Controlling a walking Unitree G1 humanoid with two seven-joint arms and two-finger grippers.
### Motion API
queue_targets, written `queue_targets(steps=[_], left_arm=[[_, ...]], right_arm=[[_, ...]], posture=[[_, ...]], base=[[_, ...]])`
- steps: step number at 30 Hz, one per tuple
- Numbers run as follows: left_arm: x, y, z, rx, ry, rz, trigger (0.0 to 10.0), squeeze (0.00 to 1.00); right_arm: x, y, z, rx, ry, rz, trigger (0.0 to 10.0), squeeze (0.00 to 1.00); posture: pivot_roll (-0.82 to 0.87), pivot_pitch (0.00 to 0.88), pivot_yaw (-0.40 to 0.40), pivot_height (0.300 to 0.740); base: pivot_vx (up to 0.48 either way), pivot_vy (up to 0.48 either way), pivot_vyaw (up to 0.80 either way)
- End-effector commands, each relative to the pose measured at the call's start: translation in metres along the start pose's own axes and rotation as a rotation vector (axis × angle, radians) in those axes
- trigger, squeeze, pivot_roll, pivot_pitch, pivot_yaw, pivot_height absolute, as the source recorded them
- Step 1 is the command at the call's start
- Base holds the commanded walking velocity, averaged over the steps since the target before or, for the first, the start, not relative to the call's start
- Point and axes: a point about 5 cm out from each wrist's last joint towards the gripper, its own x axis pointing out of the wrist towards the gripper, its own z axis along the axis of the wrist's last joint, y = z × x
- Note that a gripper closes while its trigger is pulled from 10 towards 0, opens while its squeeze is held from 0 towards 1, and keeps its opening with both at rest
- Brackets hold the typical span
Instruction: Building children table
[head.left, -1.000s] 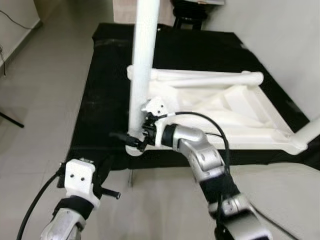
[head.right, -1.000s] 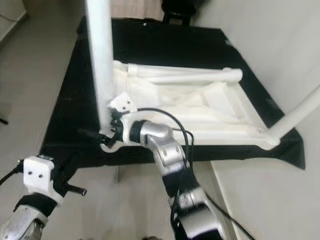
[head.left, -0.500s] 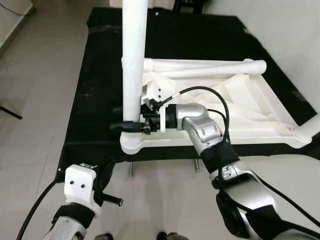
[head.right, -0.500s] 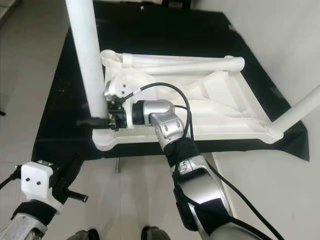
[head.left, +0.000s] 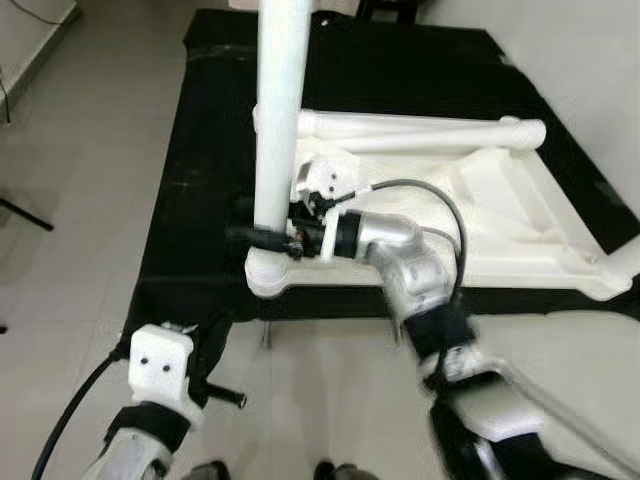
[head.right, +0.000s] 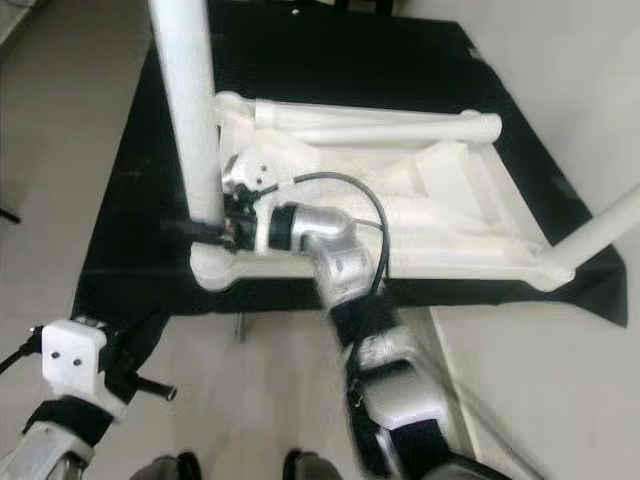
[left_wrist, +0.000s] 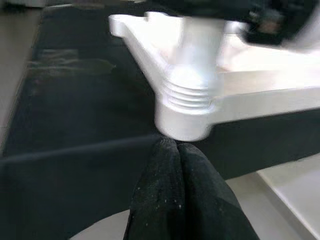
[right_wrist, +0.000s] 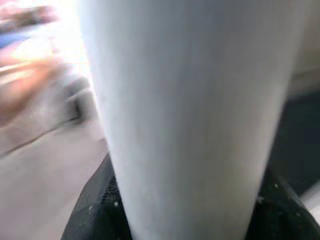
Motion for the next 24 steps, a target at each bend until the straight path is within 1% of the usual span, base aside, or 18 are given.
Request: queue_targets(steps=[1,2,3,4,5,6,9,12,15,16,17,18,19,20,21,22,23,24], left_arm=[[0.001,0.002,-0.007,-0.012,0.031,-0.003,10.0,0.00],[0.001,0.002,-0.007,-0.012,0.031,-0.003,10.0,0.00],[0.005,0.004,-0.009,-0.008,0.030,-0.008,10.0,0.00],[0.005,0.004,-0.009,-0.008,0.030,-0.008,10.0,0.00],[0.009,0.004,-0.011,-0.007,0.030,-0.011,10.0,0.00],[0.012,0.005,-0.013,-0.008,0.030,-0.014,10.0,0.00],[0.015,0.007,-0.015,-0.007,0.028,-0.012,10.0,0.00],[0.015,0.008,-0.015,-0.002,0.025,0.005,10.0,0.00],[0.015,0.008,-0.015,-0.002,0.025,0.005,10.0,0.00],[0.015,0.009,-0.015,-0.002,0.023,0.009,10.0,0.00],[0.015,0.009,-0.015,-0.002,0.023,0.009,10.0,0.00],[0.015,0.008,-0.015,-0.001,0.022,0.009,10.0,0.00],[0.015,0.007,-0.015,-0.003,0.021,0.005,10.0,0.00],[0.015,0.007,-0.015,-0.003,0.021,0.005,10.0,0.00],[0.014,0.007,-0.014,-0.004,0.021,0.002,10.0,0.00],[0.014,0.007,-0.014,-0.004,0.021,0.002,10.0,0.00],[0.014,0.006,-0.014,-0.005,0.021,0.000,10.0,0.00],[0.014,0.005,-0.013,-0.006,0.019,-0.002,10.0,0.00]], right_arm=[[-0.026,-0.003,-0.029,0.036,0.153,-0.303,0.0,0.00],[-0.026,-0.003,-0.029,0.036,0.153,-0.303,0.0,0.00],[-0.032,0.008,-0.036,0.014,0.183,-0.409,0.0,0.00],[-0.032,0.008,-0.036,0.014,0.183,-0.409,0.0,0.00],[-0.031,0.014,-0.039,0.009,0.198,-0.436,0.0,0.00],[-0.025,0.015,-0.039,0.008,0.191,-0.424,0.0,0.00],[-0.014,0.018,-0.039,0.020,0.180,-0.412,0.0,0.00],[-0.009,0.024,-0.041,0.034,0.179,-0.378,0.0,0.00],[-0.009,0.024,-0.041,0.034,0.179,-0.378,0.0,0.00],[-0.010,0.027,-0.041,0.042,0.190,-0.384,1.3,0.00],[-0.010,0.027,-0.041,0.042,0.190,-0.384,1.3,0.00],[-0.009,0.030,-0.041,0.060,0.187,-0.357,10.0,0.04],[-0.007,0.034,-0.036,0.088,0.166,-0.303,10.0,1.00],[-0.007,0.034,-0.036,0.088,0.166,-0.303,10.0,1.00],[-0.003,0.036,-0.028,0.114,0.120,-0.193,10.0,1.00],[-0.003,0.036,-0.028,0.114,0.120,-0.193,10.0,1.00],[0.000,0.037,-0.022,0.133,0.084,-0.097,10.0,1.00],[0.002,0.033,-0.015,0.126,0.058,-0.015,10.0,1.00]], posture=[[-0.13,0.195,-0.108,0.740],[-0.13,0.195,-0.108,0.740],[-0.14,0.167,-0.099,0.740],[-0.14,0.167,-0.099,0.740],[-0.14,0.148,-0.100,0.740],[-0.13,0.144,-0.112,0.740],[-0.14,0.128,-0.105,0.740],[-0.13,0.122,-0.109,0.740],[-0.13,0.122,-0.109,0.740],[-0.14,0.118,-0.110,0.740],[-0.14,0.118,-0.110,0.740],[-0.13,0.120,-0.110,0.740],[-0.13,0.126,-0.113,0.740],[-0.13,0.126,-0.113,0.740],[-0.13,0.130,-0.114,0.740],[-0.13,0.130,-0.114,0.740],[-0.13,0.134,-0.116,0.740],[-0.12,0.141,-0.120,0.740]], base=[[0.000,0.000,0.00],[0.000,0.000,0.00],[0.000,0.000,0.00],[0.000,0.000,0.00],[0.000,0.000,0.00],[0.000,0.000,0.00],[0.000,0.000,0.00],[0.000,0.000,0.00],[0.000,0.000,0.00],[0.000,0.000,0.00],[0.000,0.000,0.00],[0.000,0.000,0.00],[0.000,0.000,0.00],[0.000,0.000,0.00],[0.000,0.000,0.00],[0.000,0.000,0.00],[0.000,0.000,0.00],[0.000,0.000,0.00]])
